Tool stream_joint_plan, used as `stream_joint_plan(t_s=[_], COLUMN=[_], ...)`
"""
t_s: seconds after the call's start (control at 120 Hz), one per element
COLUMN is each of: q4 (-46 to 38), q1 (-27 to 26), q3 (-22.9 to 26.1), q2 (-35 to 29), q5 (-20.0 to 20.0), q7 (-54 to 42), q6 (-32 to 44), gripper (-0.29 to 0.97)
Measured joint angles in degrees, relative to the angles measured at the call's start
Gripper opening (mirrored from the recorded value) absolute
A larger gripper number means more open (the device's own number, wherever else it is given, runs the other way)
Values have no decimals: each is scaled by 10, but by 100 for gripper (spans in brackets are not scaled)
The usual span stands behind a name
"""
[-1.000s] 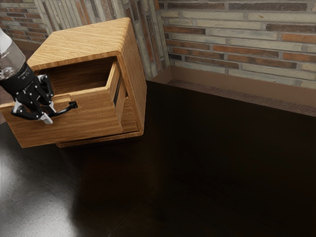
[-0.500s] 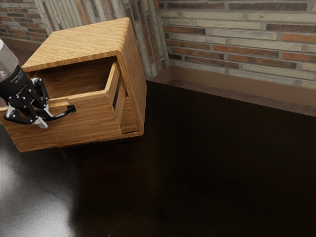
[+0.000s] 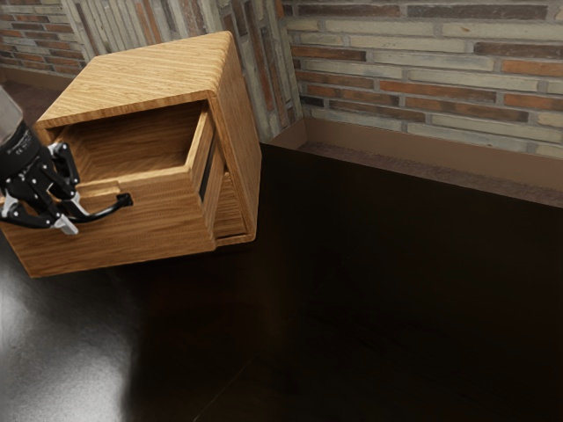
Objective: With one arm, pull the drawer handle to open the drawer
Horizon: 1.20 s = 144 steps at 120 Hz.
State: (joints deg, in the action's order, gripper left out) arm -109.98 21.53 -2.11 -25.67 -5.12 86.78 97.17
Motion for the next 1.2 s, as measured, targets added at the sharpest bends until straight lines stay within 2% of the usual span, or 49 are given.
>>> stream_joint_plan(t_s=[0.433, 0.592, 0.633, 0.708, 0.783, 0.817, 0.867, 0.917, 0.958, 1.042, 1.2], q4=[-27, -34, -30, 18, 121, 184, 288, 342, 360, 371, 374], q1=[0, 0, 0, 0, -2, -32, -166, -300, -366, -410, -421], q3=[3, 12, 16, 19, 3, -15, -70, -111, -125, -122, -109], q2=[-37, -92, -111, -132, -101, -57, 25, 71, 84, 93, 88], q5=[0, 0, 0, 1, 3, 5, 34, 84, 117, 147, 167], q7=[1, 3, 3, 3, 1, -1, -4, -7, -10, -14, -29], q6=[-6, -22, -28, -50, -105, -139, -196, -244, -278, -337, -410], gripper=[8, 8, 12, 28, 40, 44, 50, 54, 56, 60, 65])
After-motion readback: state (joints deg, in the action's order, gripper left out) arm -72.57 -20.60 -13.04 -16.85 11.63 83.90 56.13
